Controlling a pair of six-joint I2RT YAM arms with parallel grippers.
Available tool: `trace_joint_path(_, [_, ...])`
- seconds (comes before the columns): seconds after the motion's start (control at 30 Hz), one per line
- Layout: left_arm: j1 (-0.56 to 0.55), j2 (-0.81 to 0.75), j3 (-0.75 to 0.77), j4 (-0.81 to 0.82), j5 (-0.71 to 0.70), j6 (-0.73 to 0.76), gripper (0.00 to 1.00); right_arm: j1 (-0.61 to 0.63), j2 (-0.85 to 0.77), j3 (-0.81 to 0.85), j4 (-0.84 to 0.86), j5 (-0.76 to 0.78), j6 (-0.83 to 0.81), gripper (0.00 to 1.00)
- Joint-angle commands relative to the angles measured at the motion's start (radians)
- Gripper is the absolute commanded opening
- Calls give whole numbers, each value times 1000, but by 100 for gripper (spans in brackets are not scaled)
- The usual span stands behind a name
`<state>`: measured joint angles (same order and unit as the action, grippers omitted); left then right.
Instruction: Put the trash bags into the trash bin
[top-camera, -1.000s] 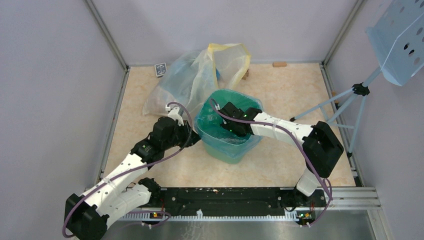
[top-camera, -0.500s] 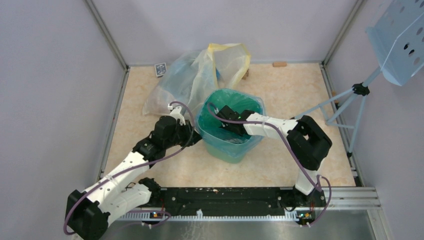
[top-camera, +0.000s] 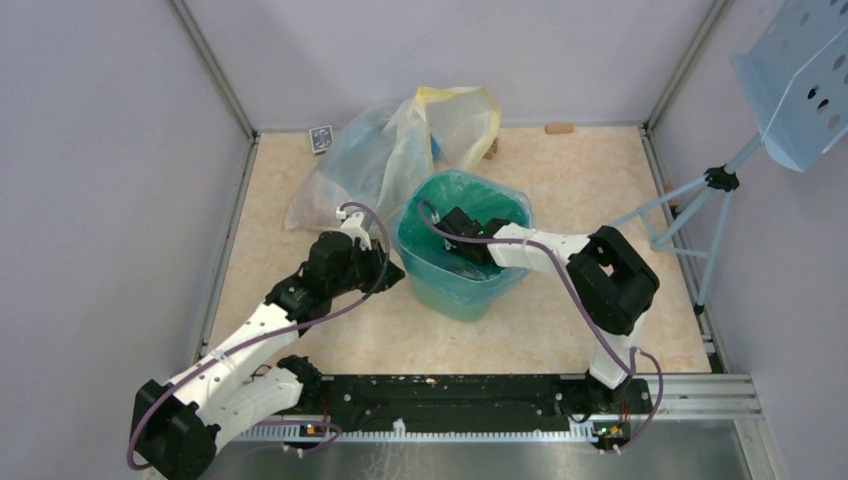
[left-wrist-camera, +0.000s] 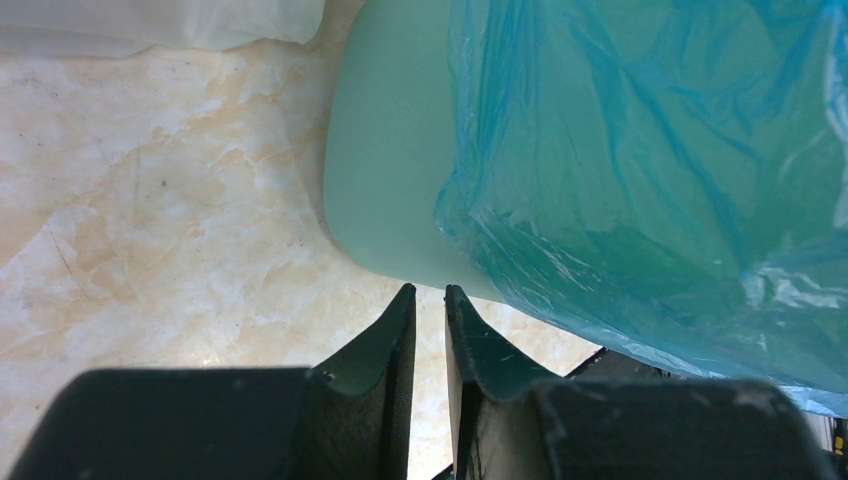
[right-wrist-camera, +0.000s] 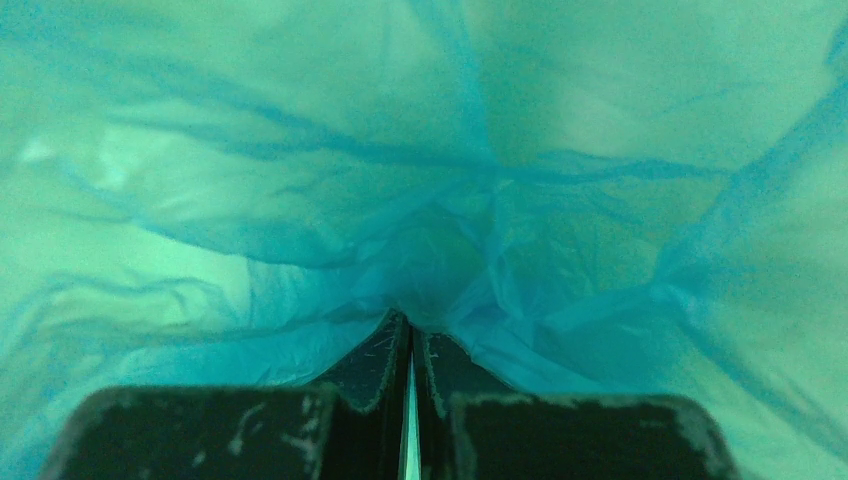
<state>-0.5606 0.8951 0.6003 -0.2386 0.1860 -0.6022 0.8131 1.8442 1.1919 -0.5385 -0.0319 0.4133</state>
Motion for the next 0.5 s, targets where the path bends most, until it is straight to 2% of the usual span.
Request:
trace_joint_path(0.0, [3, -21, 41, 13, -28, 13, 22, -22, 17, -27, 21, 12, 7, 0])
trace_joint_path(0.1, [9, -30, 47, -17, -48, 16, 23, -21, -51, -11, -15, 52, 3, 0])
trace_joint_path(0.47, [32, -55, 58, -38, -38, 28, 22, -21, -258, 66, -130, 78, -6, 15])
